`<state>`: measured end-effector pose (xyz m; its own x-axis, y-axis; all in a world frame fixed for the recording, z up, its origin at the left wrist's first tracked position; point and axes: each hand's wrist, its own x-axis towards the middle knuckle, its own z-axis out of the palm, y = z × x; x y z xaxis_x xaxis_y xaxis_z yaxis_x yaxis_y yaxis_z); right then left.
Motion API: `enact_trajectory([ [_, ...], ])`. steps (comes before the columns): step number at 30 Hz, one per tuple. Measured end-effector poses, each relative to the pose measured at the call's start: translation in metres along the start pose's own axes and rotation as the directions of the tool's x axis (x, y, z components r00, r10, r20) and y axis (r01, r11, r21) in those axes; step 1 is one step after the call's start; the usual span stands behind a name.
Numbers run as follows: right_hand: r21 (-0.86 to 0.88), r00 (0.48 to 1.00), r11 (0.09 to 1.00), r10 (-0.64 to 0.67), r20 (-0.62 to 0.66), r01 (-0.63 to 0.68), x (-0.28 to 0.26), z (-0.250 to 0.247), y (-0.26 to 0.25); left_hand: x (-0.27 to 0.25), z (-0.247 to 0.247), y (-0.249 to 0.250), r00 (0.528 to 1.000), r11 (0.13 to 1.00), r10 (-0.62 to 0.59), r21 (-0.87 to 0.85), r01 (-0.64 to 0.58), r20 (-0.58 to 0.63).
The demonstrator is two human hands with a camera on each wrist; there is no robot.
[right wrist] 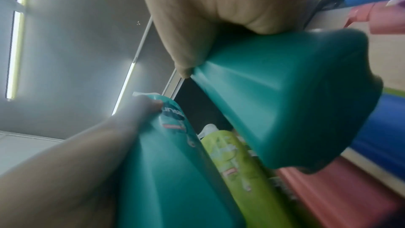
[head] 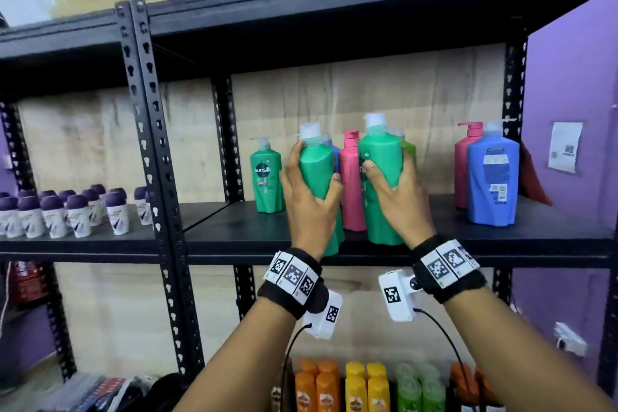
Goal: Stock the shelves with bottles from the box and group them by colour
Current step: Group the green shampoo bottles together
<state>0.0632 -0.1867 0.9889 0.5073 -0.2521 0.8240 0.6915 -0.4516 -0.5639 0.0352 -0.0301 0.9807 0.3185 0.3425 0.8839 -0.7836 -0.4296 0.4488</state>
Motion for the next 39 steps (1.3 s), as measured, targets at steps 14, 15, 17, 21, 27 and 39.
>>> enact_trajectory([
  [14,0.165,1.000,0.986,0.000,-0.006,0.001,-0.050,0.148,-0.083,0.064,-0.129,-0.089,0.998,0.996,0.027,0.086,-0.032,0.056],
  [15,0.173,1.000,0.985,0.004,-0.002,-0.003,-0.053,0.158,-0.086,0.068,-0.136,-0.095,0.998,0.996,0.016,0.091,-0.021,0.059],
  [17,0.192,1.000,0.981,0.022,0.015,-0.025,-0.059,0.175,-0.088,0.072,-0.146,-0.107,0.997,0.995,-0.024,0.097,0.017,0.073],
  [21,0.204,0.998,0.977,0.049,0.030,-0.054,-0.064,0.204,-0.086,0.077,-0.160,-0.127,0.991,0.995,-0.084,0.067,0.077,0.100],
  [27,0.153,0.994,0.983,0.090,0.061,-0.099,-0.059,0.233,-0.068,0.093,-0.162,-0.150,0.985,0.995,-0.100,0.021,0.098,0.141],
  [39,0.156,0.968,0.965,0.181,0.176,-0.209,-0.037,0.249,-0.026,0.114,-0.167,-0.204,0.855,0.879,-0.431,-0.078,0.470,0.289],
])
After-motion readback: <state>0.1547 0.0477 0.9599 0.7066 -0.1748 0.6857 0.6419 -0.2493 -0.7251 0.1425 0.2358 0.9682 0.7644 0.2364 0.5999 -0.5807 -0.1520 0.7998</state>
